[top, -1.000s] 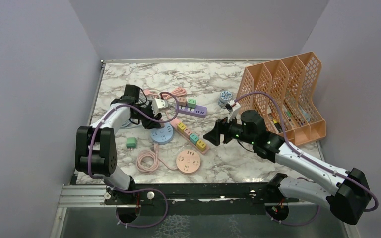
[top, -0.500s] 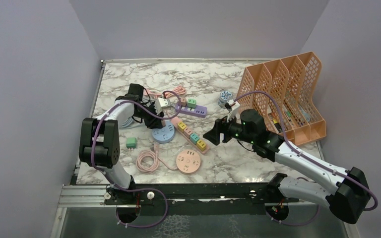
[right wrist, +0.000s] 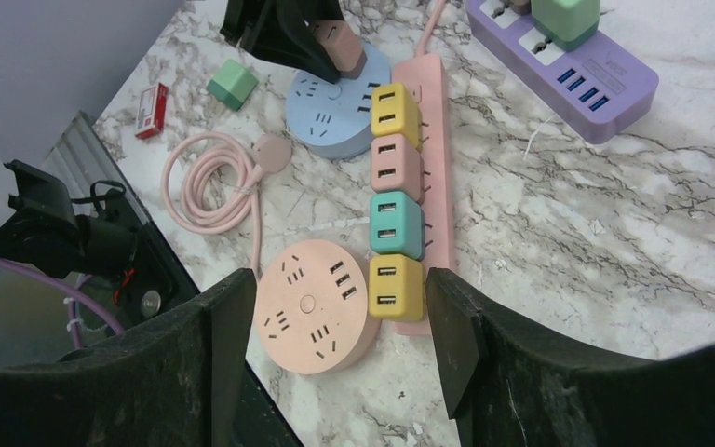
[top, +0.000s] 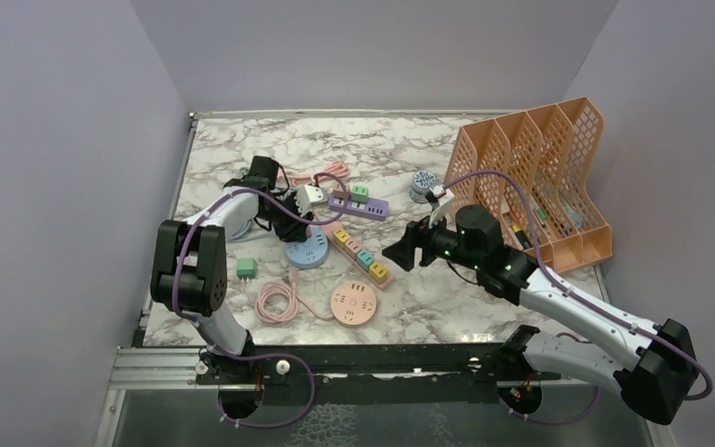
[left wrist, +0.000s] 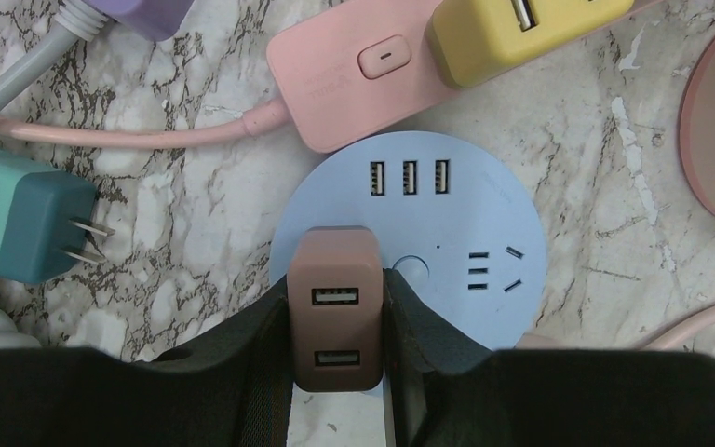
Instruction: Insert the plug
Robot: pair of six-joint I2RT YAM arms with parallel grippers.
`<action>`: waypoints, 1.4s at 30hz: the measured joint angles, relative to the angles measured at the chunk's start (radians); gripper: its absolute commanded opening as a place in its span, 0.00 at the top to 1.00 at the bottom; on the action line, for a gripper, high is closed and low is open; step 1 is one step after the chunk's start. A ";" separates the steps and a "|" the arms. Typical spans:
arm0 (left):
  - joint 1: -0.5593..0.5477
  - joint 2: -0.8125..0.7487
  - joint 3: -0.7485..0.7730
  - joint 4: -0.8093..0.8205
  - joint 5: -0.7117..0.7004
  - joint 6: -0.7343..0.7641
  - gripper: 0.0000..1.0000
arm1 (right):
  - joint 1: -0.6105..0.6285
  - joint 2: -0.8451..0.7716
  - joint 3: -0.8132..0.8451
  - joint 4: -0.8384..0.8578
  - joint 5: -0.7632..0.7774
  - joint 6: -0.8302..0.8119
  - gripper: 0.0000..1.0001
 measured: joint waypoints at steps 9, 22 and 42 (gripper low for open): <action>-0.019 -0.100 -0.029 -0.023 -0.087 0.006 0.01 | 0.000 -0.037 -0.004 0.000 0.017 0.000 0.34; 0.001 -0.460 -0.002 0.203 -0.468 -0.397 0.01 | 0.000 -0.054 -0.012 -0.002 0.020 0.010 0.34; 0.009 -0.235 -0.117 0.370 -0.587 -1.286 0.34 | 0.000 0.015 -0.031 0.023 0.071 0.027 0.35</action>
